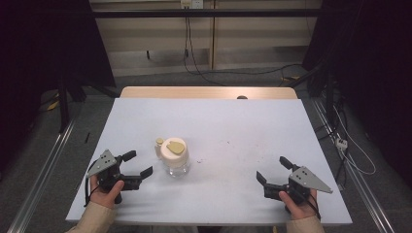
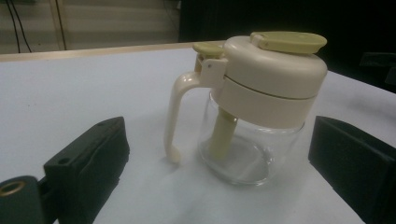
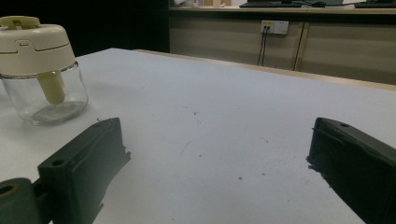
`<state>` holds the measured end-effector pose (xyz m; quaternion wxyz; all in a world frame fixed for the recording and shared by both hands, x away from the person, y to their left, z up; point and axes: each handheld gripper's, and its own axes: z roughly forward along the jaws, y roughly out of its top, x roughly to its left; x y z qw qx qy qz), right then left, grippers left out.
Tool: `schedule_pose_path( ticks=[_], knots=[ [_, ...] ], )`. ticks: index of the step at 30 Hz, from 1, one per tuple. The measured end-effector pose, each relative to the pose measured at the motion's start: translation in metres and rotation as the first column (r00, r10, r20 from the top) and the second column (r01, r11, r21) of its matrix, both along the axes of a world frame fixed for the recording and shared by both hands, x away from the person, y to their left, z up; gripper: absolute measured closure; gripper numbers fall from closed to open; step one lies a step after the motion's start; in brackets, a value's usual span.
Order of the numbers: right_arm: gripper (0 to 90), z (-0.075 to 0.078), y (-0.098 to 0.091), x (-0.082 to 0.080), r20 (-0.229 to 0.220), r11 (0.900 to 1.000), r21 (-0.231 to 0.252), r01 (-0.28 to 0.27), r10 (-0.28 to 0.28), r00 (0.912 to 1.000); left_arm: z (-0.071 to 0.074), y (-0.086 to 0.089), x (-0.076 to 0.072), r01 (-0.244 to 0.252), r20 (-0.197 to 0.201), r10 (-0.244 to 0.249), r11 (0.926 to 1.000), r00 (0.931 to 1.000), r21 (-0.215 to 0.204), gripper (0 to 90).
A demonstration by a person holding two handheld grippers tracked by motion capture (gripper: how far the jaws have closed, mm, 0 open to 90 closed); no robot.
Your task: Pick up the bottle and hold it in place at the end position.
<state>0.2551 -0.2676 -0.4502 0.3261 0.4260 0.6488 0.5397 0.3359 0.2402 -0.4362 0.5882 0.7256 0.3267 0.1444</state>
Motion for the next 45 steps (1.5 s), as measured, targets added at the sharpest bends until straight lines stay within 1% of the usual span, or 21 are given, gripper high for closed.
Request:
schedule_pose_path(
  ticks=[6,9,14,16,18,21,22,24,30,31,34,35,38,39,40,42,45],
  knots=[
    [3.0,0.0,0.002,0.0,0.003,0.9999,-0.012,-0.01,0.01,0.9999,0.001,-0.001,-0.001,0.01,0.007,-0.01,0.9999,0.9999,0.002,4.6],
    [3.0,0.001,0.002,0.0,0.005,0.9999,-0.011,-0.01,0.01,0.9999,0.001,-0.002,-0.001,0.01,0.007,-0.01,0.9999,0.9999,-0.001,4.6],
    [3.0,0.001,0.002,0.0,0.008,0.9999,-0.008,-0.013,0.013,0.9999,0.001,-0.004,-0.001,0.027,0.005,-0.027,0.9996,0.9996,-0.006,4.5],
    [3.0,0.001,0.003,0.0,0.009,0.9998,-0.009,-0.016,0.016,0.9998,0.001,-0.007,-0.002,0.038,0.007,-0.037,0.9992,0.9993,-0.016,4.4],
    [3.0,0.001,0.004,0.0,0.01,0.9997,-0.014,-0.02,0.02,0.9998,0.002,-0.009,-0.002,0.035,0.008,-0.035,0.9992,0.9994,-0.018,4.4],
    [3.0,0.001,0.005,0.001,0.006,0.9995,-0.017,-0.025,0.026,0.9997,0.002,-0.013,-0.003,0.046,0.008,-0.046,0.9988,0.9989,-0.017,4.4],
    [3.1,0.001,0.005,0.001,0.004,0.9996,-0.016,-0.024,0.024,0.9997,0.002,-0.016,-0.004,0.057,0.008,-0.057,0.9983,0.9984,-0.012,4.4],
    [3.2,0.001,0.006,0.002,0.005,0.9995,-0.019,-0.025,0.025,0.9997,0.002,-0.018,-0.004,0.057,0.007,-0.057,0.9983,0.9984,-0.012,4.4],
    [3.4,0.0,0.007,0.003,0.004,0.9994,-0.023,-0.027,0.027,0.9996,0.002,-0.028,-0.006,0.085,-0.002,-0.085,0.9964,0.9964,-0.001,4.4],
    [3.4,0.0,0.007,0.003,0.006,0.9993,-0.024,-0.027,0.027,0.9996,0.002,-0.032,-0.006,0.094,-0.005,-0.094,0.9956,0.9956,-0.002,4.5],
    [3.5,0.001,0.006,0.002,0.007,0.9994,-0.021,-0.026,0.026,0.9996,0.002,-0.036,-0.007,0.098,-0.006,-0.098,0.9952,0.9952,0.003,4.6],
    [3.5,0.001,0.006,0.002,0.007,0.9995,-0.021,-0.024,0.024,0.9997,0.002,-0.04,-0.007,0.097,-0.006,-0.097,0.9953,0.9953,0.001,4.7],
    [3.5,0.001,0.006,0.002,0.008,0.9994,-0.02,-0.027,0.027,0.9996,0.002,-0.043,-0.006,0.097,-0.002,-0.097,0.9953,0.9953,0.0,4.8],
    [3.5,0.001,0.007,0.003,0.008,0.9993,-0.02,-0.03,0.03,0.9995,0.001,-0.045,-0.005,0.093,-0.001,-0.093,0.9956,0.9957,0.007,4.8],
    [3.5,0.001,0.008,0.003,0.007,0.9991,-0.023,-0.036,0.036,0.9993,0.001,-0.046,-0.005,0.084,-0.004,-0.084,0.9964,0.9964,0.005,4.8],
    [3.6,0.001,0.008,0.003,0.005,0.999,-0.023,-0.038,0.038,0.9993,0.0,-0.048,-0.005,0.08,-0.007,-0.08,0.9967,0.9968,0.016,4.8],
    [3.6,0.001,0.01,0.002,0.012,0.9984,-0.032,-0.047,0.047,0.9988,-0.001,-0.052,-0.004,0.06,-0.009,-0.06,0.9976,0.9982,0.035,4.8]
  ],
)
